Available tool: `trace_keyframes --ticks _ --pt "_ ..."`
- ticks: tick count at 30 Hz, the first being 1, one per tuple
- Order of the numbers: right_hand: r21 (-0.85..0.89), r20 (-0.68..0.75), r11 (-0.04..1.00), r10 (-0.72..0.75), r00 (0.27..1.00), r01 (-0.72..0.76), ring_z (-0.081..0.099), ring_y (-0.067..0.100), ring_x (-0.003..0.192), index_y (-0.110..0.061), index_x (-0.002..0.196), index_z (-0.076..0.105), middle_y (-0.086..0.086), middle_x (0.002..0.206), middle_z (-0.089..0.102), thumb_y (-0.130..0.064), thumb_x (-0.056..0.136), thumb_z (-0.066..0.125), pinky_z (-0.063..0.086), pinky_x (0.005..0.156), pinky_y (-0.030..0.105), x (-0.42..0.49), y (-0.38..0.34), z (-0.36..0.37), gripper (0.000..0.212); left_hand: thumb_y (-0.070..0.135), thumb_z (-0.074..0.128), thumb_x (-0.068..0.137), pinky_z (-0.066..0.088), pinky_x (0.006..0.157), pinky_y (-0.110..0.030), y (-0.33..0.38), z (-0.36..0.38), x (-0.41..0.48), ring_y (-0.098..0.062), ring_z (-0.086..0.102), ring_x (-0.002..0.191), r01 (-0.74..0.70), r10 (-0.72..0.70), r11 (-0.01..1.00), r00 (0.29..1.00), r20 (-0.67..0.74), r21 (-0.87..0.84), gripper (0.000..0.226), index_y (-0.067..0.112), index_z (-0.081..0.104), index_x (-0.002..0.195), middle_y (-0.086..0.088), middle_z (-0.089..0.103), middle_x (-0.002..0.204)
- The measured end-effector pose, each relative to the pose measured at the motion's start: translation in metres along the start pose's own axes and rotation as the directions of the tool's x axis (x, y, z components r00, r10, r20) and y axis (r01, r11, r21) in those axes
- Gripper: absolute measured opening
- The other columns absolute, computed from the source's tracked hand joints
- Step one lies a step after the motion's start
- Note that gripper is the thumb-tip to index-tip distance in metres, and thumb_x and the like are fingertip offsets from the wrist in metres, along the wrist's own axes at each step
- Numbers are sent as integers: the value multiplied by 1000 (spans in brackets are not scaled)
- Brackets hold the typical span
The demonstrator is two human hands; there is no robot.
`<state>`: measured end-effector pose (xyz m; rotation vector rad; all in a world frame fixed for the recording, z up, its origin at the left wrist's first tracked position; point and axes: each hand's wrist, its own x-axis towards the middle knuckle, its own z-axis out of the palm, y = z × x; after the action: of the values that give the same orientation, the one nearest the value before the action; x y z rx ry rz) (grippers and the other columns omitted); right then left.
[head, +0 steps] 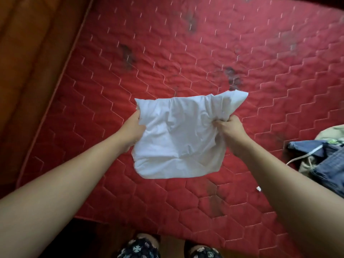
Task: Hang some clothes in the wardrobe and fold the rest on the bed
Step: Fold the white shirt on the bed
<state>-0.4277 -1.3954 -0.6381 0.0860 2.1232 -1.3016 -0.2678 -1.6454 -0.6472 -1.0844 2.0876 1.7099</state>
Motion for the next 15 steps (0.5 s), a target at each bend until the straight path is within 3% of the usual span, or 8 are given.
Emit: trace_keyframes --ticks 2,6,11,13,15 --pt "-8 14 998 -55 998 55 71 19 83 -13 91 71 2 92 73 1 86 53 58 67 33 -31 -30 -6 23 -4 45 87 50 104 -46 22 -15 -41 -19 61 120 -13 16 997 999 -41 79 62 21 47 144 -1 64 130" --pt "-35 128 993 -105 986 110 71 25 81 -8 88 70 5 84 71 1 83 52 58 68 43 -99 -73 -9 21 -5 43 87 46 107 -46 50 -38 -133 -26 57 124 17 5 985 992 -127 173 61 12 44 145 -10 58 136" --pt "-62 327 977 -173 929 204 71 19 68 -8 84 69 1 74 71 3 78 50 57 57 34 -175 -113 1 22 -1 44 91 44 108 -40 51 -59 -248 -24 54 127 86 -45 988 956 -291 131 59 15 43 147 -8 55 140" --pt "-86 400 968 -184 898 236 70 19 64 -5 86 67 3 72 70 -1 77 50 57 55 33 -203 -128 11 20 2 45 93 36 107 -28 43 -67 -294 -21 46 134 116 -64 986 925 -374 119 66 20 31 156 -6 45 151" --pt "-107 482 954 -197 854 281 71 28 65 -5 85 65 9 72 70 -3 75 51 58 56 38 -234 -141 26 18 6 46 95 32 109 -28 30 -75 -341 -17 39 137 139 -86 987 879 -470 79 71 24 21 159 -3 37 157"
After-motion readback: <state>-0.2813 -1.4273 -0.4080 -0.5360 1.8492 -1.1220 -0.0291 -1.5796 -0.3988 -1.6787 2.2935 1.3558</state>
